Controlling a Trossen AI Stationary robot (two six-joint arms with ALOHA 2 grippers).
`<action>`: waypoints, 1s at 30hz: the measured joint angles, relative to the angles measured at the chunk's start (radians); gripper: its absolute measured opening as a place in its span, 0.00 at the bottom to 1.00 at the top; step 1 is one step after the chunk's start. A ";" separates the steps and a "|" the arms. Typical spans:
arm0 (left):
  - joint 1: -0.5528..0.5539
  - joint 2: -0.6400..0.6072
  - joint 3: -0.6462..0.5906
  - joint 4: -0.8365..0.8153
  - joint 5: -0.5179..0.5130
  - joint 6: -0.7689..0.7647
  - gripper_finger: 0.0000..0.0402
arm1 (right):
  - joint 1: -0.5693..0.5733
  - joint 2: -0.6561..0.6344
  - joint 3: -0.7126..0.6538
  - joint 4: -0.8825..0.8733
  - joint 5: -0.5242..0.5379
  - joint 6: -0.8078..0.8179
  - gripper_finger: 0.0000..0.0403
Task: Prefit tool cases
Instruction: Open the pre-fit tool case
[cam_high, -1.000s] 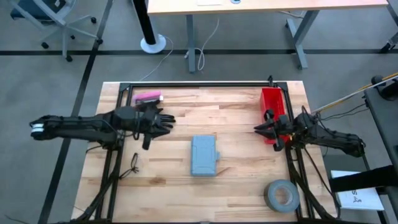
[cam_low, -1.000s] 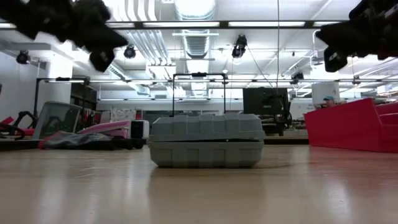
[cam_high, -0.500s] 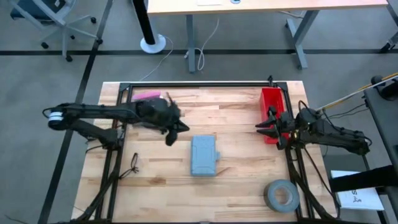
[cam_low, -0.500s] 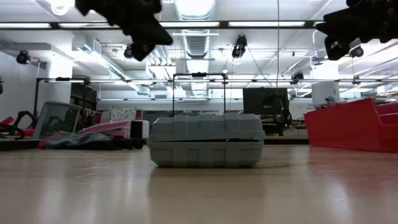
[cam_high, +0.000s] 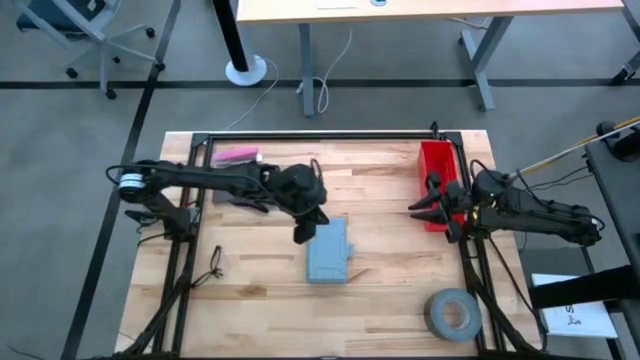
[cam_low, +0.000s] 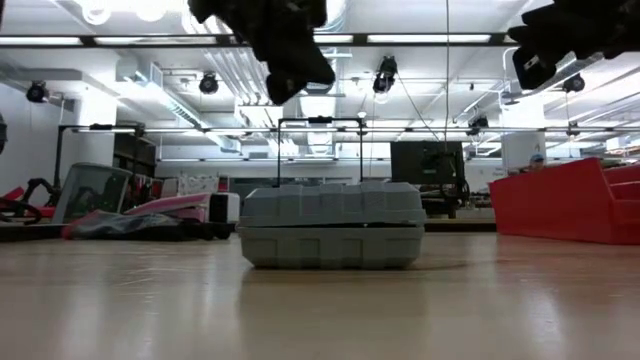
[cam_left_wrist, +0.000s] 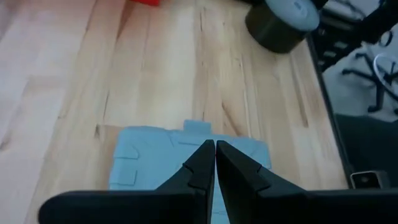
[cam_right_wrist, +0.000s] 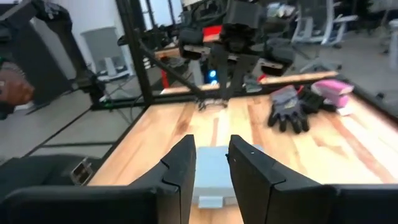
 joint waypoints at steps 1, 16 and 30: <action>0.000 0.021 0.018 -0.018 0.008 0.007 0.05 | 0.000 0.001 0.000 -0.009 -0.013 0.001 0.20; 0.001 0.183 0.157 -0.067 0.052 0.036 0.05 | 0.105 0.048 0.081 -0.104 0.043 0.007 0.17; -0.002 0.183 0.170 -0.054 0.050 0.051 0.05 | 0.242 0.335 0.383 -0.347 0.167 -0.027 0.17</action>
